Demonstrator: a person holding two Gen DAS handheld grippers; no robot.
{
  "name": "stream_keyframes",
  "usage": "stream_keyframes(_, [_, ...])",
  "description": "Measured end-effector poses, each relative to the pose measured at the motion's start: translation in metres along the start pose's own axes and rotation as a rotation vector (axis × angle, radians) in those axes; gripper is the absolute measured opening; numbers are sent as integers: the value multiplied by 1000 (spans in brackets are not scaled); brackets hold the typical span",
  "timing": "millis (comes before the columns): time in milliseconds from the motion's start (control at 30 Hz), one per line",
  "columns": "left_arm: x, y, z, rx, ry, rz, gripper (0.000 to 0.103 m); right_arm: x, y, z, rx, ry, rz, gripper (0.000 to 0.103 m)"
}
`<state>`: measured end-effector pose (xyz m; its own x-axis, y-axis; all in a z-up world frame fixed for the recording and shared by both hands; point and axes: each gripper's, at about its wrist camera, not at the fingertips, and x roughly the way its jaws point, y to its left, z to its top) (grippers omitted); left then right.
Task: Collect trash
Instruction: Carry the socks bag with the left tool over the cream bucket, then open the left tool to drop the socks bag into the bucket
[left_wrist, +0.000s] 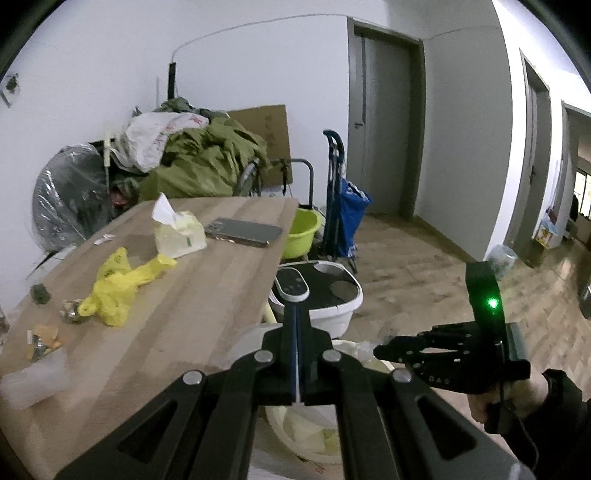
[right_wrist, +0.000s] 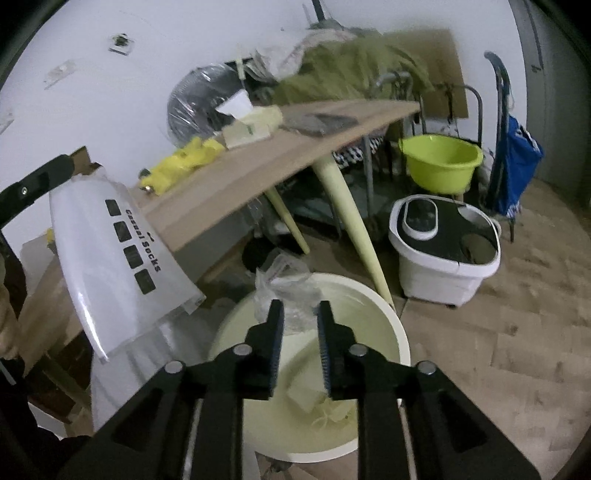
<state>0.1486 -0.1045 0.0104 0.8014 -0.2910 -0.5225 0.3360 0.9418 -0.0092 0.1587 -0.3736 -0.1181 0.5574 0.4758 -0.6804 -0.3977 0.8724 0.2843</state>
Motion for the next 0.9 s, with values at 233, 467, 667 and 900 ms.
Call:
stream_keyframes(233, [36,-8,-7,17,64,-50,0,9,-18,-3,28,11,-16,28])
stream_keyframes(467, [71,-28,-18,63,143,-110,0,5,-34,-4,62,6,-49,28])
stream_keyframes(667, [109,-36,-38,43,299,-139,0,-4,-44,-3,81,-11,-77,28])
stream_keyframes(900, [113,-33,-46,16,337,-148,1,-7,-43,-1,78,-12,-82,28])
